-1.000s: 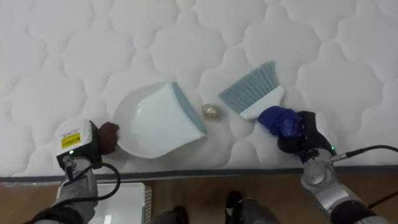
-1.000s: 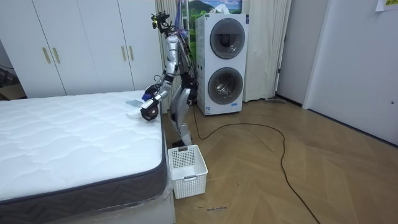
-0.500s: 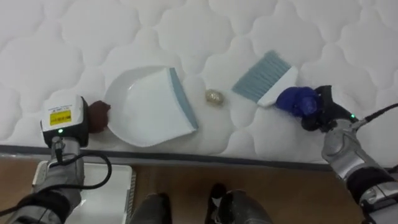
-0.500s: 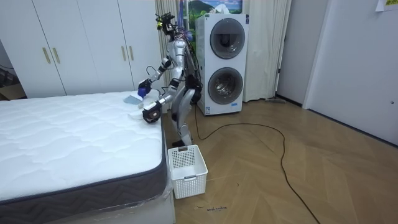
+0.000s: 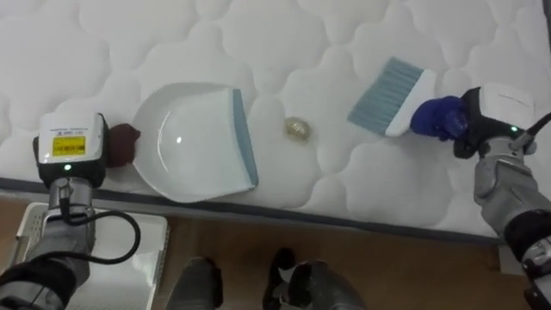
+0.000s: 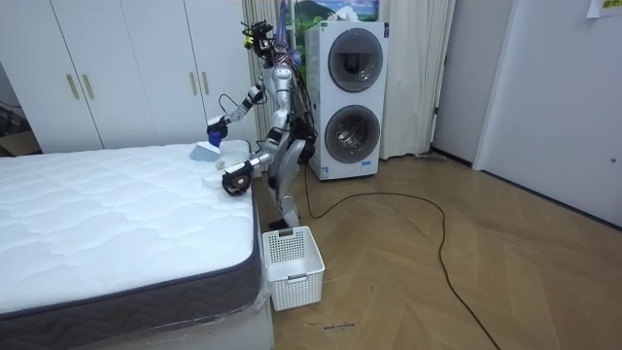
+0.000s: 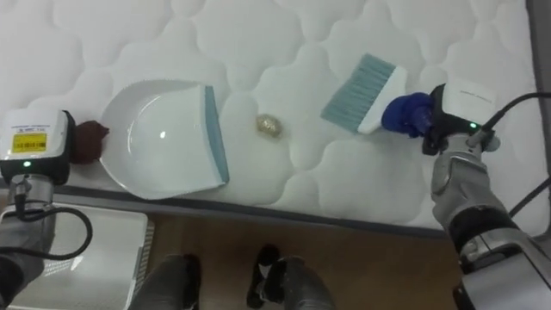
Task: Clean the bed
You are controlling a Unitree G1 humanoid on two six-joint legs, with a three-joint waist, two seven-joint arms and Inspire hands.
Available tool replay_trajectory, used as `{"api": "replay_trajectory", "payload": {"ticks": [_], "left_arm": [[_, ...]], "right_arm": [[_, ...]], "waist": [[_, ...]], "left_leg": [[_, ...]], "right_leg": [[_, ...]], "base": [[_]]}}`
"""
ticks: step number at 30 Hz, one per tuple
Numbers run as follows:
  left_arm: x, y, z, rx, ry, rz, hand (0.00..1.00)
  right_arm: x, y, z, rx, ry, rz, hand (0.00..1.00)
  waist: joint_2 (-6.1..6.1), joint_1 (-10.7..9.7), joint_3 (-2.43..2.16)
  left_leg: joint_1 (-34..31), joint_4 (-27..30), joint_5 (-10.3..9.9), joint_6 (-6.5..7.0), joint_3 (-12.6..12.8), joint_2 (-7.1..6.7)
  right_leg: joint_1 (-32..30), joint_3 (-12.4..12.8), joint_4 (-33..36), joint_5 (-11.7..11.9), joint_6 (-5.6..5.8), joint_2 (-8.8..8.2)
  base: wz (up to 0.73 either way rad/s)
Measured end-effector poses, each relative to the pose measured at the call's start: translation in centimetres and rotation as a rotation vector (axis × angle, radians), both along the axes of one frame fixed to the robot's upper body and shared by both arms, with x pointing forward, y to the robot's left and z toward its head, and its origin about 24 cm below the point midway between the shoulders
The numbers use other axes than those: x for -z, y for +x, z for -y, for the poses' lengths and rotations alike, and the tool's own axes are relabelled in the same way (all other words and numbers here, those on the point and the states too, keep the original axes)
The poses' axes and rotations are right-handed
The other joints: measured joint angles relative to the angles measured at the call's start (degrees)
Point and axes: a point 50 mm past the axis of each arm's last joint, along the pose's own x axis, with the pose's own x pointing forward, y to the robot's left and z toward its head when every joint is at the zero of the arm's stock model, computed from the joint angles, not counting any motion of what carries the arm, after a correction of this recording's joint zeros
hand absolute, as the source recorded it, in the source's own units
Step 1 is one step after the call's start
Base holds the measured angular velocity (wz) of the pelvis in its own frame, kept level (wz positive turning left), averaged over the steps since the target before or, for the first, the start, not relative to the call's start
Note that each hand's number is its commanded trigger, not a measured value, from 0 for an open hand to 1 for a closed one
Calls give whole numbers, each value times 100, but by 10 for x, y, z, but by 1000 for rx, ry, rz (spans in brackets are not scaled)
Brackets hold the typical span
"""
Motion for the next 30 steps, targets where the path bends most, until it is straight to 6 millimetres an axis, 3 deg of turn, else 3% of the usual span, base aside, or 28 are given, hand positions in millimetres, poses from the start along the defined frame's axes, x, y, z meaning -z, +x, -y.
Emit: {"api": "replay_trajectory", "payload": {"ticks": [3,10,16,22,26,30], "left_arm": [[-7,4,-3,-1,35,12,100],[-13,8,-4,10,73,22,100],[-18,14,0,34,85,19,100],[-19,16,3,43,72,17,100],[-18,16,3,40,51,11,100],[-16,15,3,38,44,7,100]], "right_arm": [[-4,5,-4,-41,-79,-42,100],[-16,12,-9,-118,-243,-73,100],[-22,13,-10,-198,-396,-143,100],[-10,5,-13,-224,-423,-225,100],[-4,1,-21,-257,-408,-240,100],[-4,1,-26,-285,-440,-240,100]], "waist": [[-85,-7,18],[-226,30,13],[-217,189,21],[-197,278,31],[-92,278,94],[-43,275,88]], "left_leg": [[1,-22,2,-2,-2,12],[-54,0,3,-5,-15,95],[-45,-19,-1,-14,-50,204],[-39,-93,4,-29,-52,206],[16,-170,7,-34,-56,205],[48,-210,16,-49,-59,215]], "right_leg": [[-1,-28,-11,4,-8,-9],[31,-129,-98,17,-29,13],[146,-213,-308,102,-49,130],[173,-226,-434,138,-50,184],[239,-236,-515,145,-44,203],[276,-236,-527,145,-43,228]], "base": [[0],[3],[-2],[-1],[0],[0]]}}
